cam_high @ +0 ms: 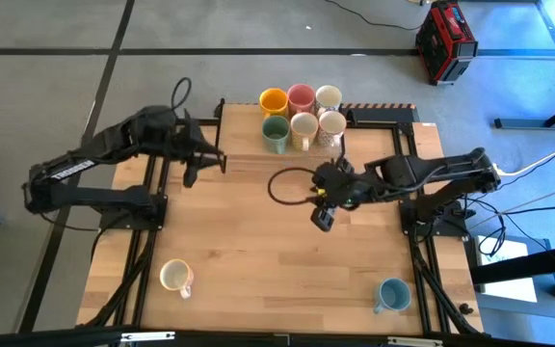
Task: Place coffee mugs
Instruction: Put the blue mug on the shelf
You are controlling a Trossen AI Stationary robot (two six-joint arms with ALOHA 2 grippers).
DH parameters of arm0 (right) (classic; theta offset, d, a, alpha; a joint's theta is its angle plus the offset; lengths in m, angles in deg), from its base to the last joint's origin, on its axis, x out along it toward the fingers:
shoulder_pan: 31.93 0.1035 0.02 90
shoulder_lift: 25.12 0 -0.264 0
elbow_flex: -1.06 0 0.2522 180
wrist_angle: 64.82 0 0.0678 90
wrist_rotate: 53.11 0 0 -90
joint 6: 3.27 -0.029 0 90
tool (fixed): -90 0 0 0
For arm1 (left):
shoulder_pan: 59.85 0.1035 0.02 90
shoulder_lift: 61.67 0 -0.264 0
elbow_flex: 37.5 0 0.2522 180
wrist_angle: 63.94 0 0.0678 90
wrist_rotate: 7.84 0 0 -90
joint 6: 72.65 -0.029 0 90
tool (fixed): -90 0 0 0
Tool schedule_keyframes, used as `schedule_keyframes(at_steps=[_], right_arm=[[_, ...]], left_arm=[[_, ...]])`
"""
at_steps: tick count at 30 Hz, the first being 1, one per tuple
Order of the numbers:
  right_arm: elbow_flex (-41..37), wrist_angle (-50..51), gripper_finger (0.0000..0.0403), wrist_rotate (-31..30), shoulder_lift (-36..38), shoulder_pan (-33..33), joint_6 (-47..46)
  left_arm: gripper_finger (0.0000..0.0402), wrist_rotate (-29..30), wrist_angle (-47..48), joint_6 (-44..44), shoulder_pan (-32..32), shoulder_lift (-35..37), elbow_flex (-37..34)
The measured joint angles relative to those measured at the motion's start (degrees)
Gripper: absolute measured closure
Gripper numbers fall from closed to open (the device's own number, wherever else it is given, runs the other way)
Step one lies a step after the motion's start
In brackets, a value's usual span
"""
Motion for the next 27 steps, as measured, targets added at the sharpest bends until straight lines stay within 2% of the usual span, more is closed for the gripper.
schedule_keyframes(at_steps=[6,15,23,27], right_arm=[[-7.2,0.5,0.0281,3.0,3.0,4.5,-8.7],[-17.6,0.6,0.0281,8.8,8.0,14.8,-20.2],[-20.0,6.3,0.0280,9.9,9.1,26.7,-36.7],[-20.0,9.7,0.0261,10.0,9.1,31.5,-46.8]], left_arm=[[0.0284,1.3,-1.5,5.3,-8.3,0.1,-4.3],[0.0284,12.4,-6.4,13.8,-18.8,-2.7,-5.8],[0.0284,19.0,-8.8,20.4,-25.1,-7.3,-5.8],[0.0284,21.2,-10.0,22.9,-27.5,-9.7,-5.9]])
